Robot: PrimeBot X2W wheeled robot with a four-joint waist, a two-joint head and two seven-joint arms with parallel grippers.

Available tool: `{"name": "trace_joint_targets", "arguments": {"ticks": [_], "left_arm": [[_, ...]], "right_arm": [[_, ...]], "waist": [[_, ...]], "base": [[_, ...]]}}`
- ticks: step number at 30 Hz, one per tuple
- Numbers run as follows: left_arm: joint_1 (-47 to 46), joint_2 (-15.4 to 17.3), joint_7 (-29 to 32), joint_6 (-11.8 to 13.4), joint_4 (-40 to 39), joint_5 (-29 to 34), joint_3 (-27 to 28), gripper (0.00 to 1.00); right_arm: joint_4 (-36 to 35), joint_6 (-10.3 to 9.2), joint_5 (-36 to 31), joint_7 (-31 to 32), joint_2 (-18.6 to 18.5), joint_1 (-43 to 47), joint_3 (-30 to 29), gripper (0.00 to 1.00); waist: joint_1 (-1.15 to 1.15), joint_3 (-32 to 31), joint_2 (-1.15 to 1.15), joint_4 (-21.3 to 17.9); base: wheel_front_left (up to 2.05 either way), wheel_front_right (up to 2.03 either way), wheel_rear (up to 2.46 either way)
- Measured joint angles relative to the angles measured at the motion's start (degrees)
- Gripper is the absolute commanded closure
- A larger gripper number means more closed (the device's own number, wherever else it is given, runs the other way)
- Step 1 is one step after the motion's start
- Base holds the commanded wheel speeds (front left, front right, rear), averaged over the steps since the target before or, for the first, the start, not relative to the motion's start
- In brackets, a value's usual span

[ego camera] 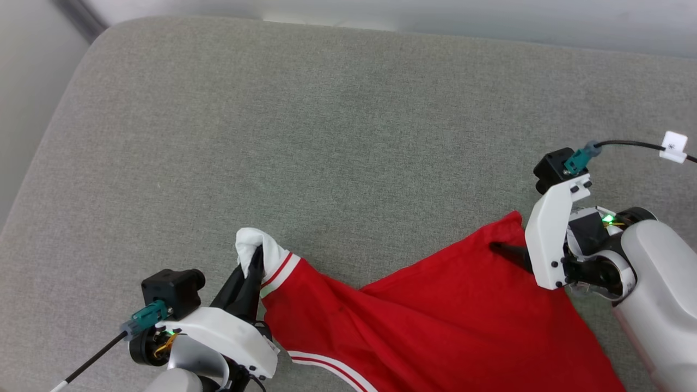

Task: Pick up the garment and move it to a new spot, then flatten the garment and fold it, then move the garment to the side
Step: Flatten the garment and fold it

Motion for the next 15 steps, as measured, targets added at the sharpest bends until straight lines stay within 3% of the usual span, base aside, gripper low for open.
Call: {"name": "trace_joint_targets", "arguments": {"ticks": [1,2,3,10,15], "left_arm": [[-0.03,-0.13,-0.09,-0.19,0.31,-0.04,-0.09,1.00],[-0.09,-0.27,-0.14,-0.37,0.65,-0.07,-0.12,1.00],[-0.09,-0.41,-0.32,-0.46,0.93,-0.18,-0.14,1.00],[-0.09,0.40,-0.81,-0.97,2.14,-0.55,0.34,1.00],[-2.28,2.85,-0.14,-1.36,2.12,0.13,1.33,1.00]], "right_arm": [[0.97,0.00,0.30,0.66,0.01,-0.61,0.62,0.02],[1.60,0.00,0.73,1.26,0.14,-1.20,1.13,0.56],[2.10,0.00,1.47,1.42,0.24,-1.51,1.51,1.00],[4.08,-0.02,4.60,-2.87,1.16,-2.16,5.48,1.00],[3.92,-0.01,2.60,-11.68,1.27,-3.90,5.03,1.00]], "waist": [[0.00,0.11,0.00,0.13],[0.00,0.13,0.00,0.20],[0.00,0.07,0.00,0.19],[0.00,-2.35,0.00,-0.81],[0.00,-4.47,0.00,-2.02]], "base": [[0.00,0.00,0.00],[0.00,0.00,0.00],[0.00,0.00,0.00],[0.00,0.00,0.00],[0.00,0.00,0.00]]}}
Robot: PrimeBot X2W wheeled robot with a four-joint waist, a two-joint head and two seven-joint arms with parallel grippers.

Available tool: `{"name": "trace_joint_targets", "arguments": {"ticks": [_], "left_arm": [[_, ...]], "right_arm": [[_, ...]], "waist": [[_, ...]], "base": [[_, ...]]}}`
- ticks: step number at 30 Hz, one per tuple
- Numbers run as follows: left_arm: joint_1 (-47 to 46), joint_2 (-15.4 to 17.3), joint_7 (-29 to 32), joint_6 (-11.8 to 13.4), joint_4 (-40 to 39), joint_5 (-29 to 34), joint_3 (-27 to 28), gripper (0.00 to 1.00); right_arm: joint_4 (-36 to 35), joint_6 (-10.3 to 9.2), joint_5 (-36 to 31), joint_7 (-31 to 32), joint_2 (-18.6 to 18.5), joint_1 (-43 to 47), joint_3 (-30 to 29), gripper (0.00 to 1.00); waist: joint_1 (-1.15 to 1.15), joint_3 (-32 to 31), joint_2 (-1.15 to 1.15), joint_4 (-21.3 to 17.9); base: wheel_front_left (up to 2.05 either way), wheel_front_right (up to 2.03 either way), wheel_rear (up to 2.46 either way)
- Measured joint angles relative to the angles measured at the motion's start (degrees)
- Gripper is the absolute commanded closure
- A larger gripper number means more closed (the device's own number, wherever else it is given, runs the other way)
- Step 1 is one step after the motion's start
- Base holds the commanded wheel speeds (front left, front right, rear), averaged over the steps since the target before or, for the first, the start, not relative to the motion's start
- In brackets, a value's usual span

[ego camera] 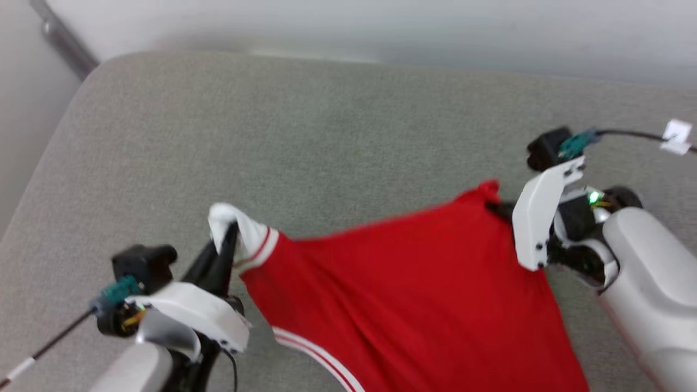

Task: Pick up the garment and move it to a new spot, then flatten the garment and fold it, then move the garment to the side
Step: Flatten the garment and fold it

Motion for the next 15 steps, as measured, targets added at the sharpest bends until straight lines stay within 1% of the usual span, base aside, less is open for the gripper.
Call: {"name": "trace_joint_targets", "arguments": {"ticks": [1,2,4,5,6,9,12,15], "left_arm": [[-1.09,0.54,0.24,-0.18,0.03,0.02,0.42,1.00],[-3.24,1.71,0.64,-0.68,0.59,0.44,1.10,1.00],[-6.16,2.66,1.13,-1.20,1.48,0.76,1.90,1.00],[-6.16,2.66,1.13,-1.20,1.48,0.76,1.90,1.00],[-8.00,3.09,1.21,-1.58,2.05,1.12,2.25,1.00],[-13.54,3.30,1.88,-3.11,4.74,1.36,2.69,1.00],[-19.68,3.55,2.42,-3.90,8.36,2.69,2.97,1.00],[-27.31,2.90,2.18,-5.09,11.70,3.55,3.52,1.00]], "right_arm": [[0.33,-0.01,-0.69,-1.49,-0.07,-1.09,-0.32,1.00],[1.23,0.00,-1.82,-5.33,0.33,-2.11,-1.30,1.00],[2.66,0.00,-3.48,-8.59,0.91,-3.03,-2.33,1.00],[2.66,0.00,-3.48,-8.59,0.91,-3.03,-2.33,1.00],[3.48,0.00,-4.11,-10.14,1.27,-3.70,-3.14,1.00],[5.54,0.01,-5.24,-13.52,2.40,-5.95,-5.05,1.00],[7.36,0.02,-6.83,-16.35,3.72,-9.17,-6.84,1.00],[9.17,0.02,-8.70,-19.27,4.26,-13.34,-9.06,1.00]], "waist": [[0.00,-0.59,0.00,-0.39],[0.00,-1.75,0.00,-1.29],[0.00,-2.93,0.00,-2.32],[0.00,-2.93,0.00,-2.32],[0.00,-3.52,0.00,-2.86],[-0.01,-5.13,0.00,-4.55],[-0.01,-6.20,0.00,-6.60],[0.00,-6.71,0.00,-8.55]], "base": [[0.00,0.00,0.00],[0.00,0.00,0.00],[0.00,0.00,0.00],[0.00,0.00,0.00],[0.00,0.00,0.00],[0.00,0.00,0.00],[0.00,0.00,0.00],[0.00,0.00,0.00]]}}
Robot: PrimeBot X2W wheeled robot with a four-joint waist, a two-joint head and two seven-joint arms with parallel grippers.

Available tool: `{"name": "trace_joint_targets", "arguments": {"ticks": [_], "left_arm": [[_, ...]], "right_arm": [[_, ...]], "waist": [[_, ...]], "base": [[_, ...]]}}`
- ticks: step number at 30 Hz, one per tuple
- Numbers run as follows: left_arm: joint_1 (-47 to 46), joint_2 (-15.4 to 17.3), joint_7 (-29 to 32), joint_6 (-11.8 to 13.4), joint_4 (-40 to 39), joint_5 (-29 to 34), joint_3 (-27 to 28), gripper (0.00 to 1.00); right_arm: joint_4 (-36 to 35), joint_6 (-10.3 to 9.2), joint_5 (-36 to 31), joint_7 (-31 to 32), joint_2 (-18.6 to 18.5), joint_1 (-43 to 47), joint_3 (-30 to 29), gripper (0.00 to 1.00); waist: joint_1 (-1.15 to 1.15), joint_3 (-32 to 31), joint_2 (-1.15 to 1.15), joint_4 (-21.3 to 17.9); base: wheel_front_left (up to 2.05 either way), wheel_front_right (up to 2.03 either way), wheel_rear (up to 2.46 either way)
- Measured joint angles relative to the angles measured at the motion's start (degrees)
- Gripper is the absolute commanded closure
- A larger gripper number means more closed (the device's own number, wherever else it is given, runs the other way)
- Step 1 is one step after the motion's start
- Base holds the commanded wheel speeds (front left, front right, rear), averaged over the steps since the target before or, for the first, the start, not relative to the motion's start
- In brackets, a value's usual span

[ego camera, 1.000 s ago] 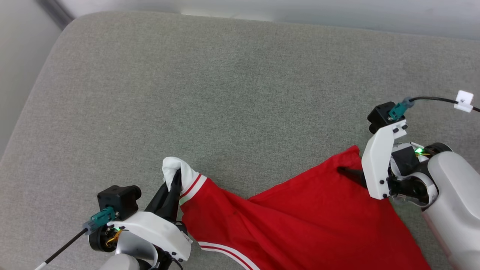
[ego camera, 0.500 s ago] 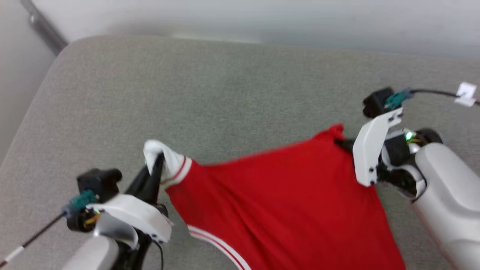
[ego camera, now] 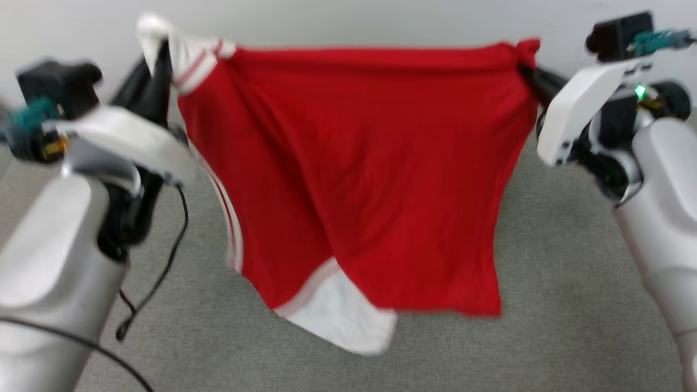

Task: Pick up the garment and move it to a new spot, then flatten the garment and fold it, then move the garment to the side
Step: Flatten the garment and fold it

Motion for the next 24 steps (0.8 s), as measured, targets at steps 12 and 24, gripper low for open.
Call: {"name": "trace_joint_targets", "arguments": {"ticks": [12,24], "left_arm": [[-34.53,-2.00,-2.83,-5.68,14.04,4.15,1.59,1.00],[-62.15,-1.15,0.08,-8.26,22.53,6.15,3.04,1.00]], "right_arm": [[4.21,0.02,-6.35,-8.47,1.64,-25.09,-10.76,1.00],[6.42,0.03,-11.09,-9.82,2.29,-48.35,-14.16,1.00]], "waist": [[0.00,8.64,0.00,-2.94],[0.01,23.71,0.00,-4.14]], "base": [[0.00,0.00,0.00],[0.00,0.00,0.00]]}}
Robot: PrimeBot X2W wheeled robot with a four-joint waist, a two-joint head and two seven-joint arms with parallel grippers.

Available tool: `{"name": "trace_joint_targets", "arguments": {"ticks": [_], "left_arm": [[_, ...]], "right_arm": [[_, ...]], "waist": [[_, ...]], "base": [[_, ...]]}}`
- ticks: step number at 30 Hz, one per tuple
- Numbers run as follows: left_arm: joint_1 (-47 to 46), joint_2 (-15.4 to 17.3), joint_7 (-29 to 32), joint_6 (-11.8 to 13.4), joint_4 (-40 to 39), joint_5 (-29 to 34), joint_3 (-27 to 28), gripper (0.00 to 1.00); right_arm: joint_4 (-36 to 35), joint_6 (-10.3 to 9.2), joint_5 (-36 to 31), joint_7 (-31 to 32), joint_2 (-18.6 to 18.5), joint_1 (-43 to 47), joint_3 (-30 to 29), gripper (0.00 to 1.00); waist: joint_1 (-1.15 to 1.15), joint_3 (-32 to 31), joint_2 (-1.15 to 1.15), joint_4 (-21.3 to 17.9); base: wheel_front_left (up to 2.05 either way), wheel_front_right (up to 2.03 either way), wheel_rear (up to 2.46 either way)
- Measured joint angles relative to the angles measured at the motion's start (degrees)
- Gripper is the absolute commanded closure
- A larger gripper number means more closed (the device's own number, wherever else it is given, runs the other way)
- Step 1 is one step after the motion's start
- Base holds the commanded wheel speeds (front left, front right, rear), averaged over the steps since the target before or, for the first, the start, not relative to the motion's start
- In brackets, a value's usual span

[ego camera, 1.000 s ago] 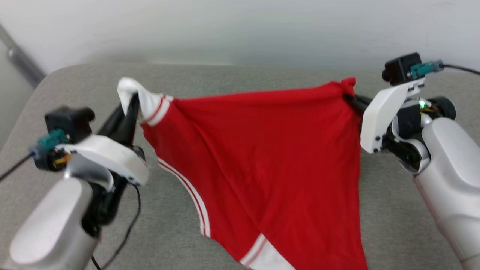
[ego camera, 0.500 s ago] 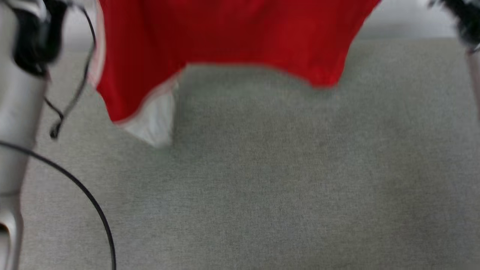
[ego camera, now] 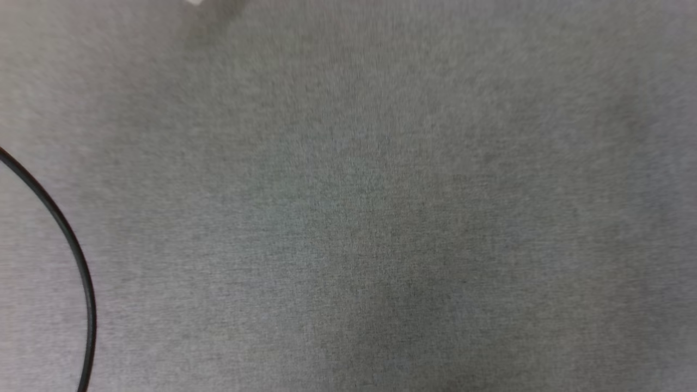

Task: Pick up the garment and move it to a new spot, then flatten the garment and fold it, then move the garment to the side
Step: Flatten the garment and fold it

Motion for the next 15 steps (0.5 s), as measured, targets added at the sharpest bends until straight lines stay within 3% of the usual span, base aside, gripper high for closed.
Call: {"name": "trace_joint_targets", "arguments": {"ticks": [8,15], "left_arm": [[-2.80,-0.07,-0.96,-1.67,7.08,-0.41,0.01,1.00],[0.08,-1.70,-2.72,-3.60,13.60,-3.38,0.32,1.00]], "right_arm": [[4.77,0.00,-0.48,-2.00,1.81,-4.64,1.63,1.00],[8.61,0.00,0.82,-3.25,2.25,-2.33,5.36,1.00]], "waist": [[0.00,8.38,0.00,-0.13],[0.00,10.56,0.00,0.63]], "base": [[0.00,0.00,0.00],[0.00,0.00,0.00]]}}
